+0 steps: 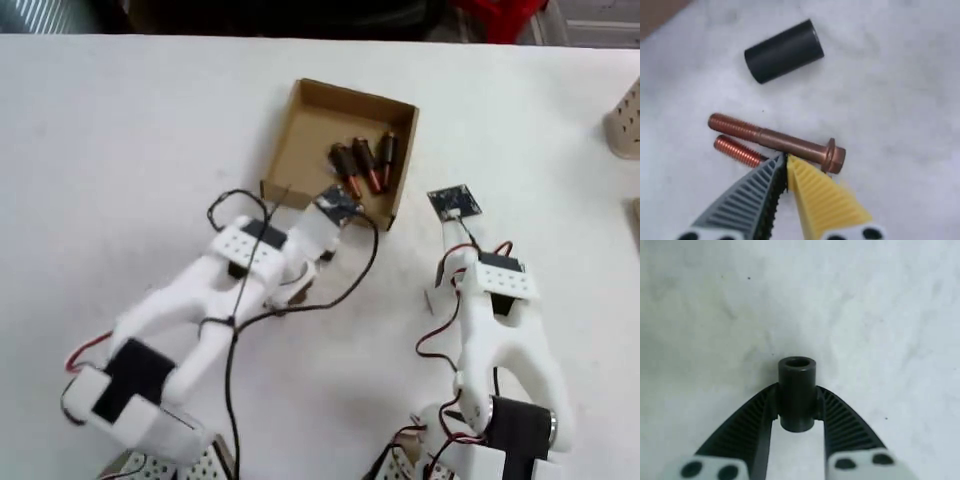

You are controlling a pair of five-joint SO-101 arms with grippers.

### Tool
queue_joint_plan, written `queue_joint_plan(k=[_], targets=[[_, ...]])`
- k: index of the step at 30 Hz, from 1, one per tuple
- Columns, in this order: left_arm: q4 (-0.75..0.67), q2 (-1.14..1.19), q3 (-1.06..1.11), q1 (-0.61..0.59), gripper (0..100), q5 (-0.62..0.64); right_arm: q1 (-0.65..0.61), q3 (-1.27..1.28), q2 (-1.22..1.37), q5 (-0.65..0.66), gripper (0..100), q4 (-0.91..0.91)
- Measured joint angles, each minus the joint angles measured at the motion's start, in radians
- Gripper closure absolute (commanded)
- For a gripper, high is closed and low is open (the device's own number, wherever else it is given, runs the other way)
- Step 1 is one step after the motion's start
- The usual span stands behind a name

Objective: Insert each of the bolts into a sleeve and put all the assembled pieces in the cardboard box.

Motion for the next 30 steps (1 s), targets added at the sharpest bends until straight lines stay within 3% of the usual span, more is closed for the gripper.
queue_joint_plan(k=[5, 10, 15, 19, 22, 26, 30], targets=[[0.054, 0.176, -0.164, 0.000, 98, -0.008, 0.000, 0.000, 0.000, 0.000, 98.1, 0.000], [0.097, 0.203, -0.206, 0.028, 98, -0.061, 0.000, 0.000, 0.000, 0.000, 98.1, 0.000], [0.097, 0.195, -0.206, 0.035, 98, -0.288, 0.000, 0.000, 0.000, 0.000, 98.1, 0.000], [0.051, 0.163, -0.187, 0.035, 98, -0.563, 0.000, 0.000, 0.000, 0.000, 98.1, -0.011], [0.037, 0.135, -0.158, 0.035, 92, -0.692, -0.002, 0.000, 0.000, 0.000, 98.1, -0.011], [0.037, 0.072, -0.150, 0.035, 73, -0.720, -0.012, 0.000, 0.000, 0.000, 98.1, -0.011], [0.037, 0.032, -0.147, 0.011, 72, -0.720, -0.011, 0.000, 0.000, 0.000, 98.1, -0.011]])
